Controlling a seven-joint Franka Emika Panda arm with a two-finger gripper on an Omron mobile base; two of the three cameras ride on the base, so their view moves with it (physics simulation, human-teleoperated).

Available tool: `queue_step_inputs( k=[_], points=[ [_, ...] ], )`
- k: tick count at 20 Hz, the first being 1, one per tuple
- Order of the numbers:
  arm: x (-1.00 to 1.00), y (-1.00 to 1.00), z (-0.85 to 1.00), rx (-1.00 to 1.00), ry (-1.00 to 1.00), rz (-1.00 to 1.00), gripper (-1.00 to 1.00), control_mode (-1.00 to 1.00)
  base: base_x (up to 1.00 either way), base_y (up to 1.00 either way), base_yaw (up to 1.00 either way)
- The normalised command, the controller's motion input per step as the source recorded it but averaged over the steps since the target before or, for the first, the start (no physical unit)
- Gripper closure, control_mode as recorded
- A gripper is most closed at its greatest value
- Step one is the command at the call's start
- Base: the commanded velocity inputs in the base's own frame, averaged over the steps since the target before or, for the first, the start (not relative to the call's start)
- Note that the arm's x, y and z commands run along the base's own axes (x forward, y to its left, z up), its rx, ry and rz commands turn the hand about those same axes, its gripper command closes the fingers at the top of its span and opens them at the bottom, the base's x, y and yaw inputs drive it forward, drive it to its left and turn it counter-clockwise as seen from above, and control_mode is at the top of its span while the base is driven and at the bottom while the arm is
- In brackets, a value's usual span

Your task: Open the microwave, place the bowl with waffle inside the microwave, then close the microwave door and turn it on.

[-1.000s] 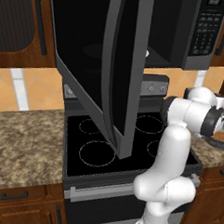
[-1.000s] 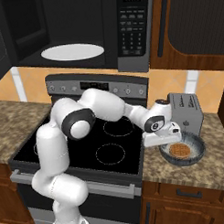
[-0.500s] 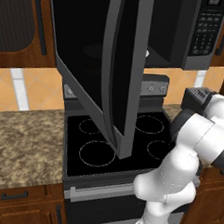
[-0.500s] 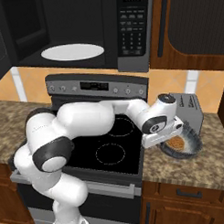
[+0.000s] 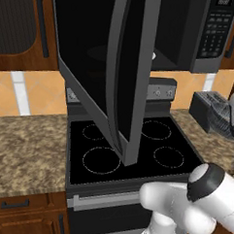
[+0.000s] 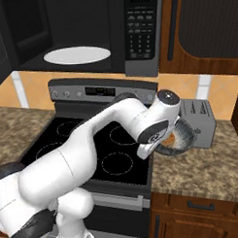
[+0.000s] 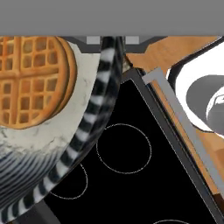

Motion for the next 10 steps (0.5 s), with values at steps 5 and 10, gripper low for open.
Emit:
queue_step_inputs(
  k=[5, 10],
  points=[
    [-0.68, 0.84, 0.62, -0.03, -0.31, 0.34, 1.00, -1.00, 0.00, 0.00, 0.00],
    [-0.34, 0.79, 0.70, -0.06, -0.24, 0.35, 1.00, -1.00, 0.00, 0.00, 0.00]
  ],
)
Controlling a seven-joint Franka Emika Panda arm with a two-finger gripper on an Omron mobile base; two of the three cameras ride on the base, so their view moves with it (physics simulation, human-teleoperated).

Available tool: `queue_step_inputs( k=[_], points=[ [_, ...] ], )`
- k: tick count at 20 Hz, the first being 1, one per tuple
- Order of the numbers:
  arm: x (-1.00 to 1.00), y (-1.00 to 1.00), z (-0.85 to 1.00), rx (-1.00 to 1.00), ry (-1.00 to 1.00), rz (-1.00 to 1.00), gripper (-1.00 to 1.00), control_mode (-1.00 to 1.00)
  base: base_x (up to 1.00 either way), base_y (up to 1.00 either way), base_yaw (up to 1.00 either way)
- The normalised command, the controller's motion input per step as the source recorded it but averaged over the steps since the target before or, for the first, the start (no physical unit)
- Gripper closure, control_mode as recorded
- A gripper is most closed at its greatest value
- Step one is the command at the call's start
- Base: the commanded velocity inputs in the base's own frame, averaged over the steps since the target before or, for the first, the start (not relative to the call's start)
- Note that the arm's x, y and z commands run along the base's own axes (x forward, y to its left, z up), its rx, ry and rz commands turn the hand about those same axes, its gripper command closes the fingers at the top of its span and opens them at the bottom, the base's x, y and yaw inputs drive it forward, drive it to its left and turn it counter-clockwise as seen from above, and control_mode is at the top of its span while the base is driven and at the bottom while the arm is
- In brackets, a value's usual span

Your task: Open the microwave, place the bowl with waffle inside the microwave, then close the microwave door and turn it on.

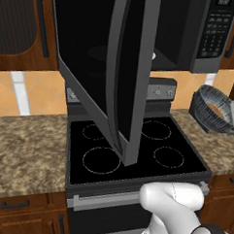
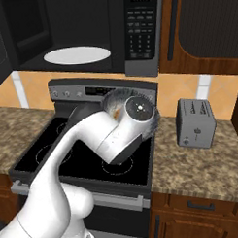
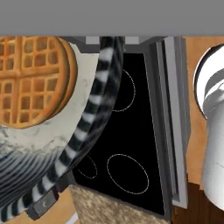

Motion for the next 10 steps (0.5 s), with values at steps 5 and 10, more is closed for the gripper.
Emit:
queue_step_inputs(
  k=[5, 10],
  points=[
    [-0.18, 0.74, 0.75, -0.09, -0.11, 0.14, 1.00, -1.00, 0.00, 0.00, 0.00],
    [0.00, 0.71, 0.79, -0.04, -0.04, 0.05, 1.00, -1.00, 0.00, 0.00, 0.00]
  ],
)
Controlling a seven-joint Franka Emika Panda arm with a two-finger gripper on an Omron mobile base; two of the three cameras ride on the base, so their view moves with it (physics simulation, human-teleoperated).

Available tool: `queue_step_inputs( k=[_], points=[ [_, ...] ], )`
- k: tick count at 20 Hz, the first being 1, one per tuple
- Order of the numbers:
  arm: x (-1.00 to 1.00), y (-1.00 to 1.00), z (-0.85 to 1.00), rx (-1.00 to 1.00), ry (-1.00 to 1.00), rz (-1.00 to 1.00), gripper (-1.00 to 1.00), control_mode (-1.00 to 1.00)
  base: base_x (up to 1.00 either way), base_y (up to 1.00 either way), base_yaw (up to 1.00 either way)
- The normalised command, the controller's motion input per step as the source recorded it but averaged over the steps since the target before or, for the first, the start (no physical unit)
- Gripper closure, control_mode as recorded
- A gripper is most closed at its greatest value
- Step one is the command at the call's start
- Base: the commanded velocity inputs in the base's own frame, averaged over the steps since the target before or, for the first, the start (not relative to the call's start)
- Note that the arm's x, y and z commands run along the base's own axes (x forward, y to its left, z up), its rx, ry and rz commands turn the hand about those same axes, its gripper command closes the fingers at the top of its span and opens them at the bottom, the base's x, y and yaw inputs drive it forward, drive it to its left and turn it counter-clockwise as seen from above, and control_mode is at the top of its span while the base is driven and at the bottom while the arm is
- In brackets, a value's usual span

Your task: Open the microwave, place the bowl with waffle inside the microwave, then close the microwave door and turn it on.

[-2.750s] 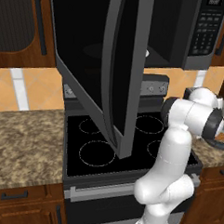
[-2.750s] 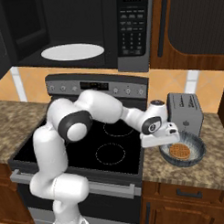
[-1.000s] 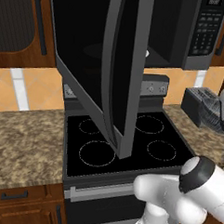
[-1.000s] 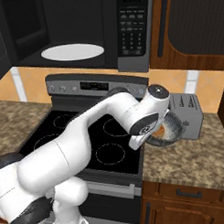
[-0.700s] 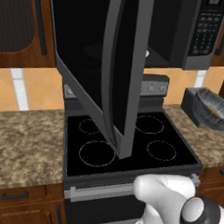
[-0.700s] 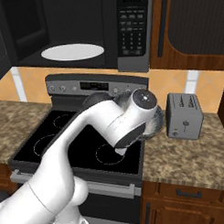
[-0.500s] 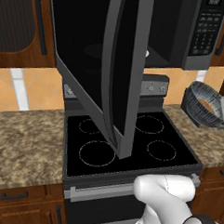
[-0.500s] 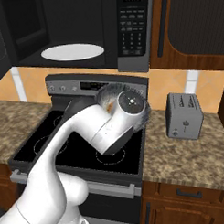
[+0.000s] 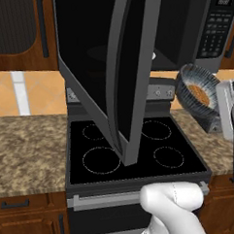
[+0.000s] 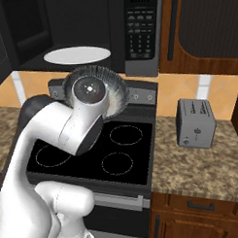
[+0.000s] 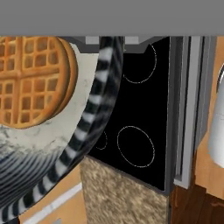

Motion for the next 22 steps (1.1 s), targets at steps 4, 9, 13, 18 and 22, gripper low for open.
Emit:
queue_step_inputs(
  k=[4, 9, 13, 18, 22],
  points=[
    [0.00, 0.75, 0.70, -0.05, 0.00, 0.09, 1.00, -1.00, 0.00, 0.00, 0.00],
    [0.42, 0.67, 0.48, -0.05, 0.00, 0.00, 1.00, -1.00, 0.00, 0.00, 0.00],
    [0.52, 0.59, 0.43, 0.00, 0.00, 0.03, 1.00, -1.00, 0.00, 0.00, 0.00],
    [0.84, 0.60, 0.11, -0.06, 0.13, 0.01, 1.00, -1.00, 0.00, 0.00, 0.00],
    [0.89, 0.48, 0.03, -0.03, 0.15, 0.00, 1.00, -1.00, 0.00, 0.00, 0.00]
  ],
)
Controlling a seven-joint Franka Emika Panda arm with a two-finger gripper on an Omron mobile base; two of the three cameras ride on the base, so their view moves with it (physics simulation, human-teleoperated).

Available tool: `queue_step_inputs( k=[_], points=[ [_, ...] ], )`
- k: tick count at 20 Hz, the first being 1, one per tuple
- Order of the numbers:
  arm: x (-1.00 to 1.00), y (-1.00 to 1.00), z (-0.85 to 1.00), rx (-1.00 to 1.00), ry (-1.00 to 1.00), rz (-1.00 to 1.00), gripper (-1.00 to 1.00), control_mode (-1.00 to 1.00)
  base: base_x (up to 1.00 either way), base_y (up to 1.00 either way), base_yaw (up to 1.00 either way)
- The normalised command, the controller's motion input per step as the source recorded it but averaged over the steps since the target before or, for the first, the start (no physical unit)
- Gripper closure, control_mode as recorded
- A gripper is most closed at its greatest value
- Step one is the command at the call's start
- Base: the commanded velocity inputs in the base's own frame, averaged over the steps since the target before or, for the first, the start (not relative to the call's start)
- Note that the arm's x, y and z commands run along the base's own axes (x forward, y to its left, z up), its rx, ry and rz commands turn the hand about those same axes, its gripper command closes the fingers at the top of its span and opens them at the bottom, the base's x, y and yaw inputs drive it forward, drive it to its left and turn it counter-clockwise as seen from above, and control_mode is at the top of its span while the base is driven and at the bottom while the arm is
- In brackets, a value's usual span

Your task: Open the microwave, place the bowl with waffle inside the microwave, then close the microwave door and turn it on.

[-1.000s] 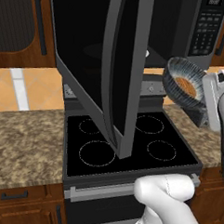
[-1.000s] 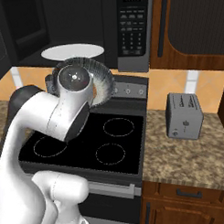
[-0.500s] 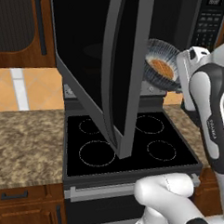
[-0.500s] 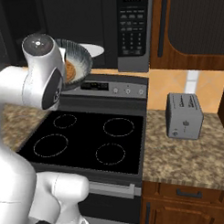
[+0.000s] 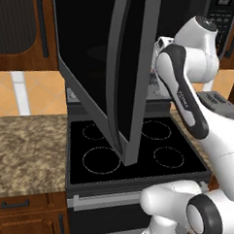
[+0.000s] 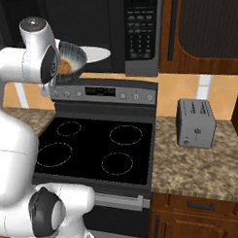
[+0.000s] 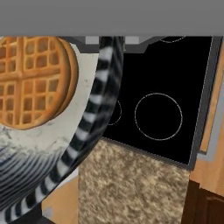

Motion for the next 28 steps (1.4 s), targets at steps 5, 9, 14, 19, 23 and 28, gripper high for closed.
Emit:
queue_step_inputs(
  k=[5, 9, 14, 19, 23, 28],
  points=[
    [0.88, 0.30, 0.04, 0.00, 0.04, 0.00, 1.00, -1.00, 0.00, 0.00, 0.00],
    [0.97, 0.04, 0.00, 0.00, -0.03, 0.00, 1.00, -1.00, 0.00, 0.00, 0.00],
    [0.48, 0.00, 0.00, 0.01, -0.19, -0.01, 1.00, -1.00, 0.00, 0.00, 0.00],
    [0.02, -0.05, -0.01, 0.00, -0.28, -0.08, 1.00, -1.00, 0.00, 0.00, 0.00],
    [0.21, -0.09, -0.17, 0.00, -0.18, -0.16, 1.00, -1.00, 0.00, 0.00, 0.00],
    [0.68, 0.00, -0.06, 0.06, -0.02, -0.03, 1.00, -1.00, 0.00, 0.00, 0.00]
  ],
)
